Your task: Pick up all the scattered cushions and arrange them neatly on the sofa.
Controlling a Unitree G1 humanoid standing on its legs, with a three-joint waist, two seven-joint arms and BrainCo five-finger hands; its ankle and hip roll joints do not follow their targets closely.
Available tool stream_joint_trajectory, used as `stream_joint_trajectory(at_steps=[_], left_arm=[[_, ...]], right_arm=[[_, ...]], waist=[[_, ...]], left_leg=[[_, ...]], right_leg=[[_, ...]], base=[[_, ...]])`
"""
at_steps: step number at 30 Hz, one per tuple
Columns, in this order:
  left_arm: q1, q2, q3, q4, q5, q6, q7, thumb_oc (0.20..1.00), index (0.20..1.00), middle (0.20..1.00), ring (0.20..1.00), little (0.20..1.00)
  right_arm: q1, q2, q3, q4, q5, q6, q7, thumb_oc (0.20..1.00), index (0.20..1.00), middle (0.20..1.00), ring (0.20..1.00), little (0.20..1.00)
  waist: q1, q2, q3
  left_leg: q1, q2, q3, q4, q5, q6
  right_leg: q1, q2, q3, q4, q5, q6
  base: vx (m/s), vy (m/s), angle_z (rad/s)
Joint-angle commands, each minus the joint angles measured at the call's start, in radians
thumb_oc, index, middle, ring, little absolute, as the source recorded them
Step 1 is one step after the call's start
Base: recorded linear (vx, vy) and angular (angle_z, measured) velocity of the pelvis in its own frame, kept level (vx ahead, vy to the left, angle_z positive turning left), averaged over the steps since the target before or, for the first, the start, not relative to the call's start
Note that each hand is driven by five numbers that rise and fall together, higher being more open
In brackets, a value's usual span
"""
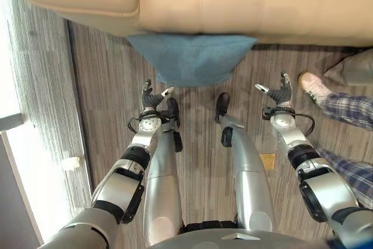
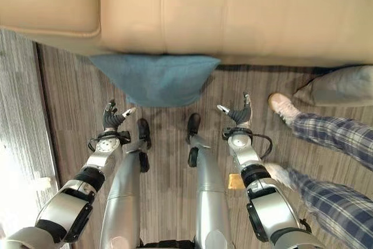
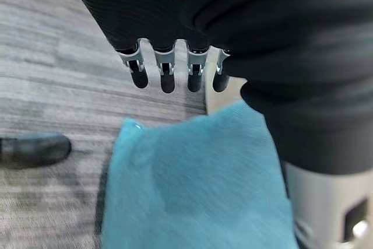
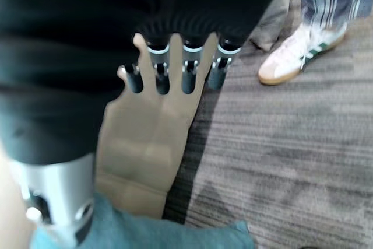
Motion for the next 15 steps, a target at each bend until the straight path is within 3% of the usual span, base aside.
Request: stream_joint_trajectory(at_steps=[1,6,15], left_arm=[[0.091,-0.005,0.002,-0.025,0.035,-0.037,0.065,1.0,1.0,1.0,1.0,1.0],[0.085,-0.002,0.005,-0.054,0.05,-0.038,0.095,1.0,1.0,1.0,1.0,1.0],[0.003,0.046,0.001,-0.086,0.028,-0.033,0.055,1.0,1.0,1.0,1.0,1.0]], right_arm=[[0.103,-0.002,0.008,-0.013,0.024,-0.055,-0.039,1.0,1.0,1.0,1.0,1.0],[0.086,-0.004,0.01,-0.013,0.03,-0.06,-0.045,1.0,1.0,1.0,1.0,1.0],[0.054,-0.022,-0.024,-0.021,0.052,-0.057,-0.046,1.0,1.0,1.0,1.0,1.0]], waist=[[-0.001,0.025,-0.154],[0.002,0.023,-0.158],[-0.013,0.04,-0.18]], left_leg=[[-0.018,-0.02,-0.002,-0.043,-0.022,0.007],[-0.082,-0.024,-0.008,-0.026,-0.027,0.011],[-0.239,-0.041,-0.016,-0.034,-0.009,0.023]], right_leg=[[-0.001,-0.05,0.017,0.045,-0.076,0.103],[-0.065,-0.057,0.022,0.076,-0.085,0.1],[-0.238,-0.062,0.051,0.103,-0.075,0.113]], base=[[0.01,-0.023,0.09],[0.01,-0.02,0.05],[-0.01,0.007,0.04]])
